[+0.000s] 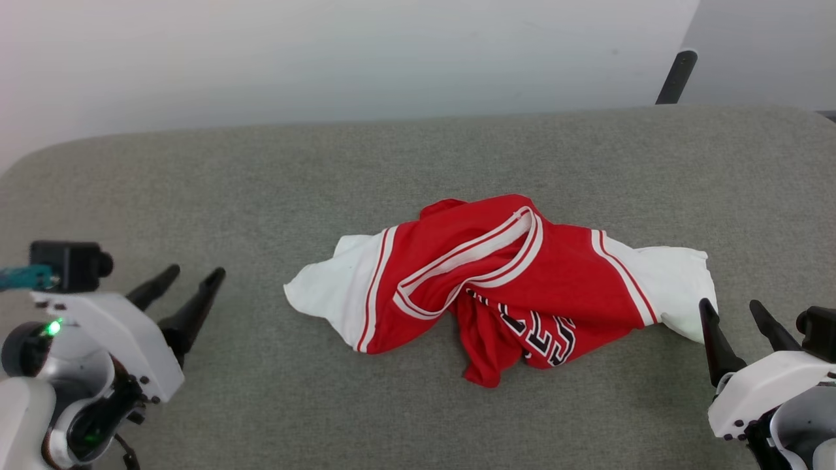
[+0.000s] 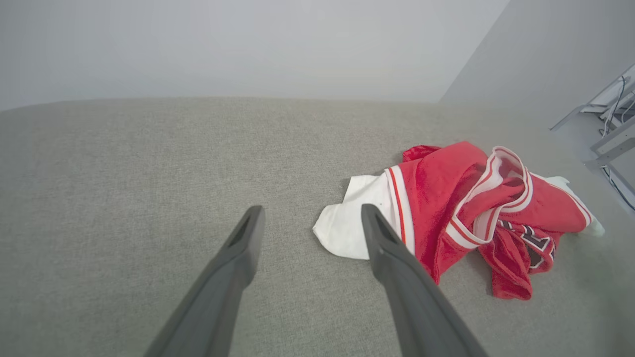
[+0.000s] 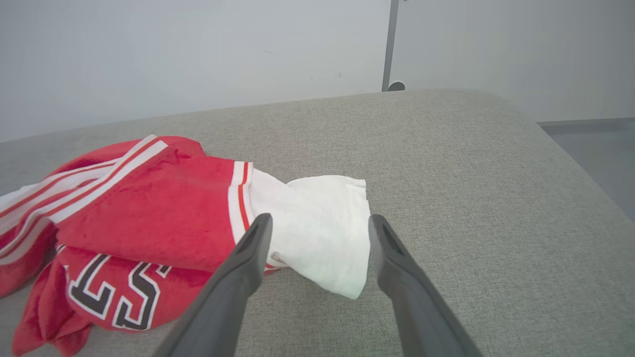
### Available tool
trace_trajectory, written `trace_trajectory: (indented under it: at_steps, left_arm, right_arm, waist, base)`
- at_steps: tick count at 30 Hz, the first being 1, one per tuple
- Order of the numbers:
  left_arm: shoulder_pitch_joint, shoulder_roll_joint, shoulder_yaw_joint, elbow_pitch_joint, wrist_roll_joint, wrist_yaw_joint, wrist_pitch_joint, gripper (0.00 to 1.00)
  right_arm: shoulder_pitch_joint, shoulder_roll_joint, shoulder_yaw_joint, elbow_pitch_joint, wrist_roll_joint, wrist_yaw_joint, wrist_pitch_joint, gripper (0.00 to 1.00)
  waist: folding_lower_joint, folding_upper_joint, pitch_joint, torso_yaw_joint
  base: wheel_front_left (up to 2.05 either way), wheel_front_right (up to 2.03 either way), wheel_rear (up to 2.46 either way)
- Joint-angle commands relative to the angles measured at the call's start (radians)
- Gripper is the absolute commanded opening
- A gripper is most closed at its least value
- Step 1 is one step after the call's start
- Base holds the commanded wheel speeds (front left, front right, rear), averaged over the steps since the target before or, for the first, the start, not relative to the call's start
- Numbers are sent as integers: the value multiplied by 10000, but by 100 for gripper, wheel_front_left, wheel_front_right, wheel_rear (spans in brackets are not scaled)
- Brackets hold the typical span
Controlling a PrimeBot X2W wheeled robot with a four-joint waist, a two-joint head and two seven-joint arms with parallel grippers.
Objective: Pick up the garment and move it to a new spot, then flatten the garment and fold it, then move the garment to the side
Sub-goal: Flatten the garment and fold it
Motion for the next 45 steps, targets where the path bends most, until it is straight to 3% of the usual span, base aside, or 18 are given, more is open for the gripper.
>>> trace_trajectory:
  at_steps: [1,5,17,33,42,43,44,45]
  left_arm:
    - [-112,36,-57,123,-75,9,186,100]
    - [-565,13,-375,527,-390,46,1098,100]
    - [-1603,-442,-1149,1539,-751,-191,2183,100]
    - [-2711,-412,-1624,3676,-516,-447,2301,100]
    - [-3025,-740,-1752,5159,-786,-453,2505,100]
    - [-3048,-807,-1763,5272,-869,-458,2519,51]
    - [-3080,-835,-1791,5357,-905,-458,2518,17]
    - [-3105,-855,-1826,5425,-926,-476,2505,0]
  right_arm:
    - [-70,43,44,-54,84,-10,-46,100]
    - [-49,63,85,-104,104,-10,-82,100]
    - [-181,52,233,4,214,-10,-138,100]
    - [-632,150,330,-15,264,-10,-307,100]
    - [-836,186,340,-6,232,-10,-358,100]
    - [-844,188,340,-7,215,-10,-354,100]
    - [-837,191,338,-9,192,-8,-350,100]
    - [-845,198,332,-9,179,-10,-345,100]
  waist:
    - [0,0,43,-42]
    - [0,0,101,-124]
    - [0,0,408,-426]
    - [0,0,1604,-1167]
    - [0,0,1993,-1242]
    - [0,0,2019,-1228]
    - [0,0,2040,-1212]
    - [0,0,2058,-1189]
  base:
    - [0,0,0]
    - [0,0,0]
    - [0,0,0]
    - [0,0,0]
    - [0,0,0]
    - [0,0,0]
    - [0,0,0]
    - [0,0,0]
